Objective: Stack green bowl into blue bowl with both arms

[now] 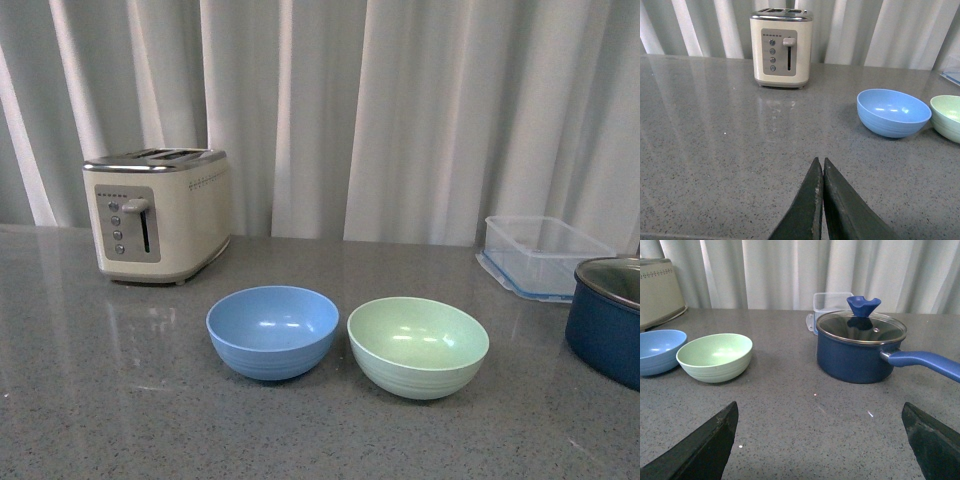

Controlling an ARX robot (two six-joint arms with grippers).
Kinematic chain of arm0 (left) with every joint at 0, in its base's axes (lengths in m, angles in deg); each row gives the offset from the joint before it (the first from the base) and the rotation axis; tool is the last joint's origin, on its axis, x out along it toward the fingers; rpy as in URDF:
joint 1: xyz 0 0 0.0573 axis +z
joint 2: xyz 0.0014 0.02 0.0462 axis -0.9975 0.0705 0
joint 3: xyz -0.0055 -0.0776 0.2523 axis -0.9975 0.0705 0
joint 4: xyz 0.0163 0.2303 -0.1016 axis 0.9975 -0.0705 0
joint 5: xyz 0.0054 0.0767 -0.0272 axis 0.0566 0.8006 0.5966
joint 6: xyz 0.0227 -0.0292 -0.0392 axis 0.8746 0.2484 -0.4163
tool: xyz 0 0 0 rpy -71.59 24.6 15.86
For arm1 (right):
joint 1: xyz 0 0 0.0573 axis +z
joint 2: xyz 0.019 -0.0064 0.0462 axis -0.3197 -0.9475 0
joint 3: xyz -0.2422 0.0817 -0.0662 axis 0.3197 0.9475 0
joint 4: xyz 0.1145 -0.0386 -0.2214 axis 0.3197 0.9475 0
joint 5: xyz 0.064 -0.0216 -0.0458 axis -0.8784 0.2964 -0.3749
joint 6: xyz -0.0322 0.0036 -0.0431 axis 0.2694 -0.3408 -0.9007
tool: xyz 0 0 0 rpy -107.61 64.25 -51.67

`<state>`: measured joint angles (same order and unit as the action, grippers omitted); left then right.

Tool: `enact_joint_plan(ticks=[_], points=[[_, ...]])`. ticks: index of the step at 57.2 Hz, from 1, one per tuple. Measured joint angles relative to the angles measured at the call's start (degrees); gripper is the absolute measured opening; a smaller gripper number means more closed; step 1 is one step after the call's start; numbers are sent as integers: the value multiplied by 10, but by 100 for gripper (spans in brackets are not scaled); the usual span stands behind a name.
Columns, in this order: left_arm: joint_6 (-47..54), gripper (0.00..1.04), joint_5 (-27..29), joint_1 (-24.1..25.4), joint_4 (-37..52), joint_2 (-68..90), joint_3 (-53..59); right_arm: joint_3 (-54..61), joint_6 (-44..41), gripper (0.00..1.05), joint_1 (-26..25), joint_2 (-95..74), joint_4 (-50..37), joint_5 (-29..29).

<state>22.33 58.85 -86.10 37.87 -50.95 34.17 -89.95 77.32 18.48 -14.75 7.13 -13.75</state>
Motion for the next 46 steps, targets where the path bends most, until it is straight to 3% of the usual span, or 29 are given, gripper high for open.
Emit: enact_joint_plan(ticks=[32,37,46], points=[[0,4,0,0,-119,-120,0,0,0,95,0,0,0,0],[0,4,0,0,-213,-196,0,0,0,95,0,0,0,0],[0,4,0,0,-219,-216,0,0,0,95,0,0,0,0]])
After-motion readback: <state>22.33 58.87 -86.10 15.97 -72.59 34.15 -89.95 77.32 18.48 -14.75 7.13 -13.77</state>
